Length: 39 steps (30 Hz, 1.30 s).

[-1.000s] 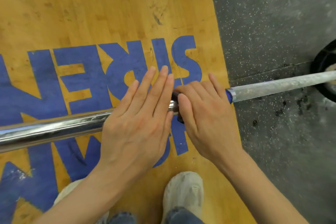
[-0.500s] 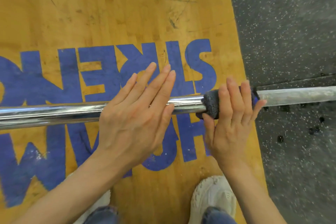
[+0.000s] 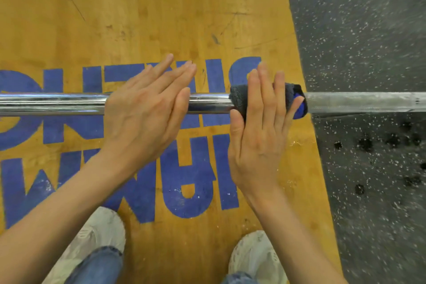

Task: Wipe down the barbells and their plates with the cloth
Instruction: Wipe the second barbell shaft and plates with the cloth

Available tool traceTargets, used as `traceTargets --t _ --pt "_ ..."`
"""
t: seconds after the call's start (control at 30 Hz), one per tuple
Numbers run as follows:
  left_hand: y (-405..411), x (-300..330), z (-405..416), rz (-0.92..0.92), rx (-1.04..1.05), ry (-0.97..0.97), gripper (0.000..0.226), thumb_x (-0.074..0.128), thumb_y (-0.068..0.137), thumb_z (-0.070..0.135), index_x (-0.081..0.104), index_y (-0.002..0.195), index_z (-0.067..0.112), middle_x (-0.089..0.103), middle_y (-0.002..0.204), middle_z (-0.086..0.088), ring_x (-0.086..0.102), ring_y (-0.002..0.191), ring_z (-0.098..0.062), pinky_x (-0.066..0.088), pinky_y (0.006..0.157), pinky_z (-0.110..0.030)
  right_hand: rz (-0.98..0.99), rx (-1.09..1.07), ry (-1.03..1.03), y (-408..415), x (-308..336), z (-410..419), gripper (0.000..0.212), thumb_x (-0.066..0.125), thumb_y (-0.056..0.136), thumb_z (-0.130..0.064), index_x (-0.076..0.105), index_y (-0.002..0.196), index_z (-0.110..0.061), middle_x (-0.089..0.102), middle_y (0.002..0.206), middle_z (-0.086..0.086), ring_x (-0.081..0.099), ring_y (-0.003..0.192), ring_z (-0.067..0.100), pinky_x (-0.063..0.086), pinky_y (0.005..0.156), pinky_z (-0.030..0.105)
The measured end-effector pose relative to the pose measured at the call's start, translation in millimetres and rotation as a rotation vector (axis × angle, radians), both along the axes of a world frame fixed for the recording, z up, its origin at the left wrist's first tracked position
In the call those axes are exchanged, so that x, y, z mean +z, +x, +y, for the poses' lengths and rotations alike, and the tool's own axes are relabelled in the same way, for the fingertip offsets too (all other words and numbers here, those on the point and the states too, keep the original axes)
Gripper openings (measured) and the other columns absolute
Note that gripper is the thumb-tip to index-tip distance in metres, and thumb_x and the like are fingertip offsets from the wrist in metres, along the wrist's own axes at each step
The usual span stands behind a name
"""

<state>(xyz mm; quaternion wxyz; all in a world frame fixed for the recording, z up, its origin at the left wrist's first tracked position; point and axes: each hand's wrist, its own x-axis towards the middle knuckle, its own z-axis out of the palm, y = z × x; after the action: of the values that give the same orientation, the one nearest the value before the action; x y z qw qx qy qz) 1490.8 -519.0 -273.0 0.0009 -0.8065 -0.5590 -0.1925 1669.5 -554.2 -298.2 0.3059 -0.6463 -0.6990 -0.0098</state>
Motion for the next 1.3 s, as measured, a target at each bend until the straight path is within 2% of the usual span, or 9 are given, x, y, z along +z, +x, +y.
traceTargets --t 0.2,0.3,0.4,0.6,0.77,0.9,1.0,1.17,1.3 --pt "-0.5 -2.3 13.3 -0.048 0.021 0.011 0.044 0.03 0.109 0.023 0.059 0.139 0.009 0.066 0.133 -0.005 0.053 0.135 -0.027 0.037 0.109 -0.039 -0.264 0.055 0.052 21.8 -10.7 13.3 0.042 0.03 0.11 -0.028 0.04 0.148 -0.013 0.05 0.15 0.009 0.035 0.144 0.029 0.001 0.126 0.045" --pt "-0.7 -2.3 17.5 -0.048 0.034 0.008 0.043 0.032 0.109 0.023 0.059 0.139 0.009 0.066 0.134 -0.006 0.053 0.134 -0.027 0.033 0.112 -0.039 -0.24 -0.035 0.094 12.6 0.9 51.4 0.049 0.028 0.11 -0.032 0.071 0.103 -0.009 0.07 0.094 0.008 0.061 0.093 0.03 0.019 0.125 0.043" --pt "-1.3 -1.4 22.4 -0.048 0.035 -0.009 0.044 0.03 0.109 0.024 0.058 0.14 0.009 0.064 0.136 -0.006 0.051 0.136 -0.027 0.033 0.114 -0.04 -0.195 -0.191 0.102 -4.3 22.4 82.2 0.055 0.037 0.106 -0.022 0.055 0.055 -0.012 0.051 0.049 0.007 0.045 0.053 0.029 0.047 0.104 0.046" --pt "0.6 -3.4 26.5 -0.038 0.057 0.024 0.045 0.029 0.109 0.024 0.059 0.139 0.009 0.065 0.134 -0.006 0.052 0.136 -0.027 0.032 0.114 -0.041 -0.198 -0.041 0.027 -12.7 3.5 30.5 0.042 0.032 0.109 -0.029 0.068 0.122 -0.013 0.067 0.123 0.004 0.055 0.125 0.027 0.017 0.124 0.05" --pt "1.6 -3.8 21.9 -0.029 0.045 0.027 0.045 0.027 0.11 0.023 0.058 0.14 0.009 0.065 0.135 -0.006 0.05 0.137 -0.025 0.031 0.116 -0.04 -0.255 -0.134 -0.201 -30.6 38.2 85.8 0.054 0.038 0.105 -0.03 0.05 0.055 -0.012 0.047 0.052 0.005 0.043 0.055 0.027 0.043 0.094 0.039" --pt "0.4 -4.5 17.3 -0.02 0.049 0.037 0.046 0.027 0.11 0.024 0.057 0.141 0.009 0.065 0.135 -0.007 0.051 0.137 -0.026 0.031 0.116 -0.039 -0.274 -0.117 -0.224 -30.0 36.4 70.3 0.052 0.034 0.107 -0.029 0.046 0.059 -0.014 0.054 0.058 0.006 0.044 0.064 0.026 0.039 0.103 0.043" --pt "1.3 -5.3 13.8 -0.015 0.055 0.056 0.047 0.025 0.11 0.025 0.057 0.141 0.008 0.066 0.133 -0.008 0.051 0.136 -0.026 0.032 0.116 -0.04 -0.174 -0.032 -0.005 -23.2 16.4 21.4 0.041 0.034 0.109 -0.029 0.072 0.108 -0.013 0.07 0.108 0.003 0.061 0.11 0.026 0.027 0.12 0.047" --pt "0.3 -4.1 8.7 -0.009 0.045 0.041 0.048 0.025 0.11 0.026 0.056 0.142 0.008 0.065 0.135 -0.007 0.05 0.138 -0.025 0.032 0.116 -0.04 -0.299 -0.043 -0.459 -24.3 56.4 84.2 0.054 0.032 0.106 -0.038 0.042 0.058 -0.014 0.038 0.057 0.003 0.046 0.066 0.031 0.031 0.065 0.036" --pt "1.0 -3.1 5.4 -0.01 0.049 0.029 0.047 0.026 0.11 0.026 0.056 0.142 0.009 0.064 0.135 -0.007 0.049 0.138 -0.025 0.032 0.116 -0.04 -0.229 -0.024 -0.299 -13.1 43.4 58.2 0.052 0.032 0.108 -0.033 0.054 0.065 -0.016 0.055 0.064 0.004 0.048 0.07 0.029 0.041 0.081 0.04"
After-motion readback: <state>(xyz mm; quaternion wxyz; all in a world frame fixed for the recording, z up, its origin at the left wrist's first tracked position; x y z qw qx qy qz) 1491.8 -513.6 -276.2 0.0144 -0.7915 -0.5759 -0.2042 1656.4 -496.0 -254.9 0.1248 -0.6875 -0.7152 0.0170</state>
